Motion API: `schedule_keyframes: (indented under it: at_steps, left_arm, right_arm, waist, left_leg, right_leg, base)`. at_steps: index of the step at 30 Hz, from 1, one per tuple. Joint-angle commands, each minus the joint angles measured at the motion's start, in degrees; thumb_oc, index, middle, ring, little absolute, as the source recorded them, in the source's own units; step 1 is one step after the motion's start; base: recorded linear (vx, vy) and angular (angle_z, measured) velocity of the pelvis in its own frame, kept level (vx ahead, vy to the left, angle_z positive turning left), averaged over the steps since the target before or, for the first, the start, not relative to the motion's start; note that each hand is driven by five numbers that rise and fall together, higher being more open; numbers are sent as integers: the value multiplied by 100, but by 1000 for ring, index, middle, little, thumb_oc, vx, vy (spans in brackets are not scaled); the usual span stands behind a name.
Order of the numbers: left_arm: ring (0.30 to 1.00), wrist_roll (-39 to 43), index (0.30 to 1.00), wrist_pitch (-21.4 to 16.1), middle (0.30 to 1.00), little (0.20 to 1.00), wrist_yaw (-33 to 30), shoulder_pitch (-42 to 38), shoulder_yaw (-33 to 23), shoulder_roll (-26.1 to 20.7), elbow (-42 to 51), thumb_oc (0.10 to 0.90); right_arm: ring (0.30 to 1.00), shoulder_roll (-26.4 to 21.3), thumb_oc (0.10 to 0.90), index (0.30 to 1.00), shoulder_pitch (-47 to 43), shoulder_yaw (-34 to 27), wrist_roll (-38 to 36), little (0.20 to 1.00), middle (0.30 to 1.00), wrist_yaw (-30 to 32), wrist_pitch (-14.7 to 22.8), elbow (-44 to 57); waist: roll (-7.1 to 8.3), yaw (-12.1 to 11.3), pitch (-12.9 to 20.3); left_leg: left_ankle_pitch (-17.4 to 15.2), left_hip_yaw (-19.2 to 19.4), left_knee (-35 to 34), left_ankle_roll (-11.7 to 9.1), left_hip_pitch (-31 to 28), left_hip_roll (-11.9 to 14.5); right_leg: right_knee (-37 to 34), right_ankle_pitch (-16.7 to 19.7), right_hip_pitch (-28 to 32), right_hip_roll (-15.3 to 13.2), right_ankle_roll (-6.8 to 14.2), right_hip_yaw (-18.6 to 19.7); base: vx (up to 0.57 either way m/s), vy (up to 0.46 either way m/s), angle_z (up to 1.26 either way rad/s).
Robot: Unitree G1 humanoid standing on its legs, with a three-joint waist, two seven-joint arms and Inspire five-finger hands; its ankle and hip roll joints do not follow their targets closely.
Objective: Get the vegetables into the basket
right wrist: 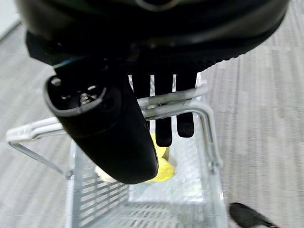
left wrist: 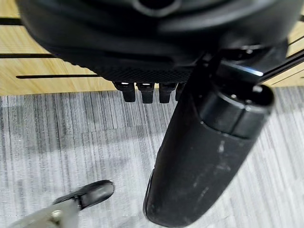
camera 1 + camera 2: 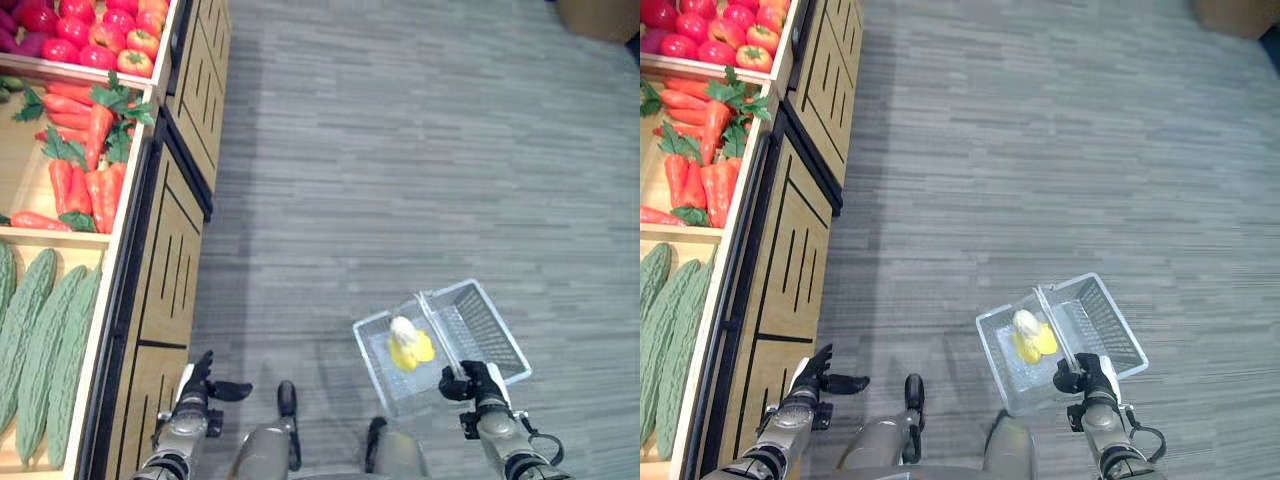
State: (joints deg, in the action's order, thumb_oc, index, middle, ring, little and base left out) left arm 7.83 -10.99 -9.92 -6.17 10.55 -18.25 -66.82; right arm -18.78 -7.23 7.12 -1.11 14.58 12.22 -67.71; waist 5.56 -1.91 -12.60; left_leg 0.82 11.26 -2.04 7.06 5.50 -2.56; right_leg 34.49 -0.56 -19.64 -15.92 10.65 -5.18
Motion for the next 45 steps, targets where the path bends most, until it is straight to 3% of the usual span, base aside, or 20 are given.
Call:
schedule_keyframes:
  at_steps: [1,6,10,16,18,19,20,21,22,24,26,27,28,30,31,34,38,45]
  left_arm:
    - [1000,-19,1000,-102,1000,1000,-59,205,-261,-11,-11,900]
    - [1000,-11,1000,-115,1000,1000,-36,168,-303,48,-154,900]
    - [1000,31,1000,-64,1000,1000,-2,215,-372,142,-261,900]
    - [1000,179,1000,12,1000,1000,-41,284,-585,274,-516,900]
    - [1000,206,1000,11,1000,1000,-37,296,-561,294,-451,900]
    - [1000,248,1000,-2,1000,1000,-46,239,-484,324,-400,900]
    - [1000,248,1000,-1,1000,1000,-47,238,-483,325,-400,900]
    - [1000,288,1000,4,1000,1000,-38,157,-391,339,-355,900]
    - [1000,314,1000,0,1000,1000,-23,97,-311,349,-294,900]
    - [1000,287,1000,1,1000,1000,-27,-19,-204,370,-276,900]
    - [1000,257,1000,-11,1000,1000,-85,-75,-136,382,-220,900]
    - [1000,257,1000,-11,1000,1000,-86,-73,-135,383,-221,900]
    - [1000,253,1000,-11,1000,1000,-136,-84,-140,378,-253,900]
    - [1000,255,1000,3,1000,1000,-139,-86,-165,363,-262,900]
    - [1000,207,1000,26,1000,1000,-135,-17,-274,299,-350,900]
    - [1000,99,1000,40,1000,1000,-125,-38,-271,228,-415,900]
    - [1000,13,1000,12,1000,1000,-126,-75,-203,144,-327,900]
    - [1000,95,1000,-12,1000,1000,-159,-119,-217,25,-227,900]
  right_arm:
    - [300,-493,400,300,311,-133,-335,300,300,168,54,36]
    - [300,-498,400,300,289,-148,-308,300,300,131,12,-72]
    - [300,-491,400,300,296,-171,-271,300,300,91,-34,-119]
    - [300,-529,400,300,284,-67,-256,300,300,63,12,-72]
    - [300,-616,400,300,305,-36,-254,300,300,62,33,-15]
    - [300,-689,400,300,304,-66,-298,300,300,102,57,-65]
    - [300,-691,400,300,302,-67,-298,300,300,101,58,-67]
    - [300,-767,400,300,355,-158,-355,300,300,138,52,-134]
    - [300,-793,400,300,383,-221,-417,300,300,146,41,-191]
    - [300,-829,400,300,407,-330,-507,300,300,161,21,-284]
    - [300,-860,400,300,438,-389,-506,300,300,215,-6,-325]
    - [300,-861,400,300,441,-388,-506,300,300,215,-6,-324]
    - [300,-860,400,300,414,-338,-473,300,300,254,-23,-358]
    - [300,-839,400,300,426,-316,-470,300,300,245,-20,-353]
    - [300,-716,400,300,460,-251,-448,300,300,204,-25,-399]
    - [300,-630,400,300,505,-293,-459,300,300,183,-36,-423]
    - [300,-571,400,300,523,-295,-448,300,300,138,-57,-428]
    - [300,-445,400,300,343,-170,-446,300,300,114,-57,-383]
  waist:
    - [-157,176,-205]
    - [-124,421,-269]
    - [-87,447,-169]
    - [-187,403,129]
    - [-211,380,129]
    - [-190,375,60]
    - [-196,387,65]
    - [-199,415,-5]
    - [-215,411,-56]
    - [-234,393,-121]
    - [-274,350,-107]
    - [-269,336,-123]
    - [-360,215,-101]
    - [-356,135,-114]
    - [-243,36,-62]
    - [-160,52,11]
    - [29,12,32]
    - [205,-72,118]
  left_leg:
    - [-336,-313,641,-695,247,337]
    - [-705,-633,861,-836,-209,232]
    - [-904,-832,936,-987,-589,294]
    - [-421,-1007,900,-1382,-785,956]
    - [-141,-1082,1249,-1492,-634,1123]
    - [138,-1090,1811,-1508,-303,1142]
    - [126,-1108,1840,-1510,-275,1146]
    - [436,-876,2223,-1477,44,1276]
    - [486,-740,2210,-1437,231,1302]
    - [342,-557,1971,-1361,607,1204]
    - [183,-270,1262,-1240,1099,1032]
    - [167,-253,1259,-1242,1066,1032]
    - [740,-171,746,-1293,1447,1057]
    - [892,-152,521,-1312,1436,1075]
    - [830,-237,531,-1234,1333,993]
    - [723,-69,686,-1119,1373,870]
    - [220,40,1297,-974,1514,695]
    - [-160,178,1577,-806,1564,572]
  right_leg:
    - [-2126,747,292,384,-176,-470]
    - [-3134,1181,-60,414,18,-54]
    - [-3247,1372,-50,403,27,-154]
    - [-3052,1043,159,757,-246,-571]
    - [-3007,864,233,888,-377,-645]
    - [-3021,752,353,917,-488,-696]
    - [-3020,751,347,918,-491,-710]
    - [-2987,534,497,918,-624,-849]
    - [-2973,441,572,901,-653,-896]
    - [-2962,325,703,831,-643,-959]
    - [-2914,166,829,775,-581,-997]
    - [-2895,145,843,772,-577,-981]
    - [-2907,43,1028,927,-590,-929]
    - [-2879,-48,1142,988,-587,-840]
    - [-2759,-315,1452,1014,-566,-641]
    - [-2643,-350,1533,913,-525,-531]
    - [-2656,-301,1694,650,-381,-474]
    - [-2681,363,1657,407,-161,-413]
  base:
    - [398,-44,15]
    - [337,-100,45]
    - [325,-206,81]
    - [206,-278,13]
    - [173,-323,24]
    - [114,-248,33]
    - [128,-276,46]
    - [99,-182,36]
    - [141,-216,42]
    - [108,-65,65]
    - [193,20,80]
    - [304,103,50]
    - [290,112,16]
    - [372,151,-57]
    - [523,298,-110]
    - [304,222,-67]
    - [186,185,-6]
    - [110,124,-3]
